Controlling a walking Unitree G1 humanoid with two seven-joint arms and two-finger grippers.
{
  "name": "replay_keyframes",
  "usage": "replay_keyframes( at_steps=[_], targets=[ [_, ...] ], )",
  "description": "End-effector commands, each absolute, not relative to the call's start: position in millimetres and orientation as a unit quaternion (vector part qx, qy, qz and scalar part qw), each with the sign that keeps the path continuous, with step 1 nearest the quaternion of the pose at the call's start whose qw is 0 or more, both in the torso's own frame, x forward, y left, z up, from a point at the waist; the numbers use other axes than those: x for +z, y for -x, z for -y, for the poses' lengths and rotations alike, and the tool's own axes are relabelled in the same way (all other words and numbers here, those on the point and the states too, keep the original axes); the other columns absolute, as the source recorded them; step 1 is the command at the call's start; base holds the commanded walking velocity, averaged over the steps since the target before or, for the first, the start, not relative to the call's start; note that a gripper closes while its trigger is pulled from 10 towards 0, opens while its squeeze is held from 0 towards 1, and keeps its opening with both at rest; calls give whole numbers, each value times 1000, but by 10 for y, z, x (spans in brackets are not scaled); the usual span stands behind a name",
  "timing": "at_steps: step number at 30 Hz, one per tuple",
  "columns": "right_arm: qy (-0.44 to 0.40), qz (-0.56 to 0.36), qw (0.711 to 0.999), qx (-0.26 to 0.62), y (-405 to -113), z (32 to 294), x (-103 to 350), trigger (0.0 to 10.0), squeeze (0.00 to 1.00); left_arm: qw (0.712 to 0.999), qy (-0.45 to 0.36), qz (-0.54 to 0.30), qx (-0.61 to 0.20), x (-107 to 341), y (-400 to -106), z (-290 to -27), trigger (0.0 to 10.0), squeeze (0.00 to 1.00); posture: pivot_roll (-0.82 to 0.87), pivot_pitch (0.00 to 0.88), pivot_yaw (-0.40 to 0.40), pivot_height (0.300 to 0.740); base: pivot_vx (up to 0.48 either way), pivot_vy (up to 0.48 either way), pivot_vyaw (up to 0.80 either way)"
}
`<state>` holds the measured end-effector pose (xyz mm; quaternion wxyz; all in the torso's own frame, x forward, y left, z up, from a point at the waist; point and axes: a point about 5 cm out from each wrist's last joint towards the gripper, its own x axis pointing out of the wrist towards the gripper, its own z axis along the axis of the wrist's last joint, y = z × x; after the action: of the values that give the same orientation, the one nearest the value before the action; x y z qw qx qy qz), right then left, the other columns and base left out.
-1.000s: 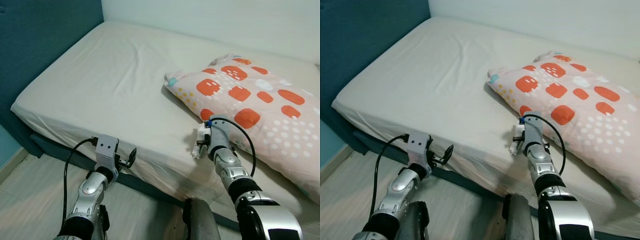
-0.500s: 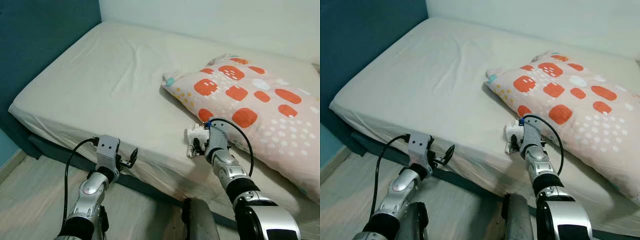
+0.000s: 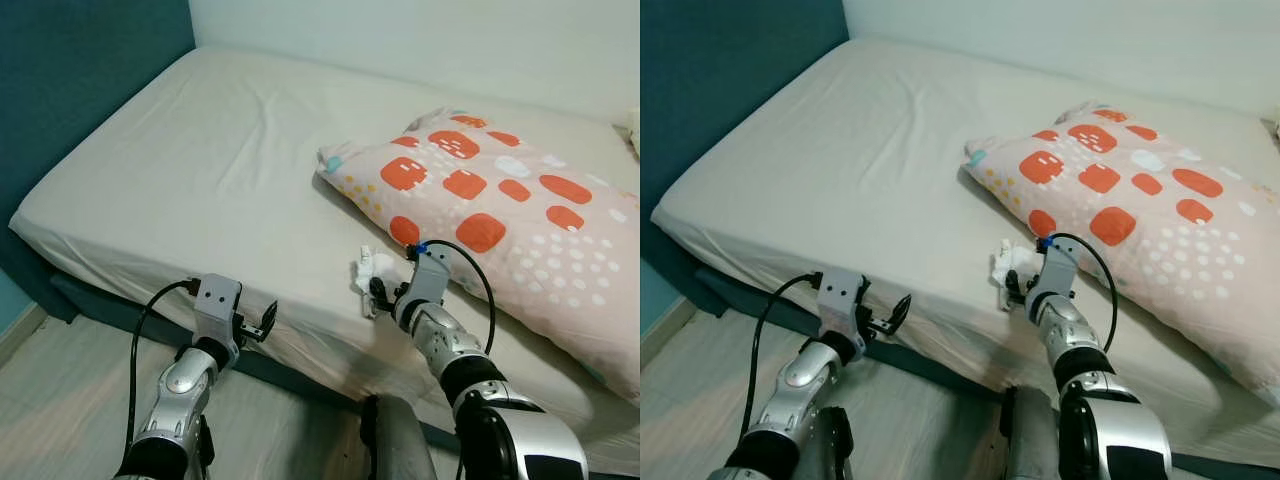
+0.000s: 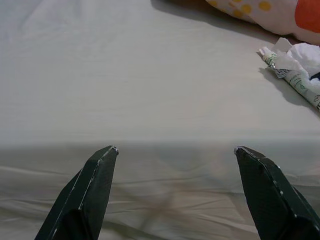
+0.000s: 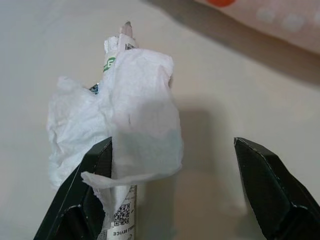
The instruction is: Clean up the room
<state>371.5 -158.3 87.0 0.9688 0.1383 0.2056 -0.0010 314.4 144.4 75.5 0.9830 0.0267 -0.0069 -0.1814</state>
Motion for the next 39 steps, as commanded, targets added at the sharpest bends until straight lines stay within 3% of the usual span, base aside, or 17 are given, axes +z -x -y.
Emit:
replay_keyframes(
  at_steps=[1, 5, 6, 7, 8, 10, 11, 23, 33, 39],
  targets=[
    [-165, -226, 960, 6, -3680, 1514, 792, 10000, 0, 982, -38, -6, -186, 681, -3090, -1474, 10000, 0, 59, 151, -72, 506, 0, 0, 0],
    [-166, -229, 959, 19, -3696, 1447, 811, 10000, 0, 982, -40, -8, -186, 665, -3066, -1494, 10000, 0, 73, 154, -77, 506, 0, 0, 0],
    [-161, -233, 959, 28, -3699, 1412, 815, 6314, 0, 982, -41, -9, -186, 660, -3056, -1504, 10000, 0, 78, 155, -77, 506, 0, 0, 0],
    [-158, -235, 959, 34, -3701, 1388, 817, 6314, 0, 982, -41, -9, -185, 657, -3051, -1511, 10000, 0, 78, 155, -77, 506, 0, 0, 0],
    [-152, -237, 959, 43, -3704, 1360, 822, 941, 0, 982, -42, -9, -185, 657, -3048, -1516, 10000, 0, 81, 155, -78, 506, 0, 0, 0],
    [-148, -238, 959, 48, -3705, 1341, 822, 941, 0, 982, -42, -9, -185, 655, -3043, -1520, 10000, 0, 83, 155, -79, 506, 0, 0, 0],
    [-145, -236, 959, 59, -3711, 1306, 836, 0, 0, 982, -43, -9, -184, 653, -3038, -1525, 10000, 0, 85, 153, -78, 506, 0, 0, 0],
    [-103, -235, 963, 84, -3744, 1207, 895, 0, 0, 982, -42, -8, -186, 661, -3044, -1504, 10000, 0, 80, 147, -77, 506, 0, 0, 0],
    [-95, -207, 972, 65, -3771, 1342, 941, 0, 0, 982, -42, -13, -186, 641, -3057, -1494, 10000, 0, 77, 127, -79, 506, 0, 0, 0],
    [-133, -154, 977, 63, -3804, 1447, 1044, 0, 0, 986, -14, -28, -161, 614, -3122, -1544, 10000, 0, 59, 98, -72, 506, 0, 0, 0]
  ],
)
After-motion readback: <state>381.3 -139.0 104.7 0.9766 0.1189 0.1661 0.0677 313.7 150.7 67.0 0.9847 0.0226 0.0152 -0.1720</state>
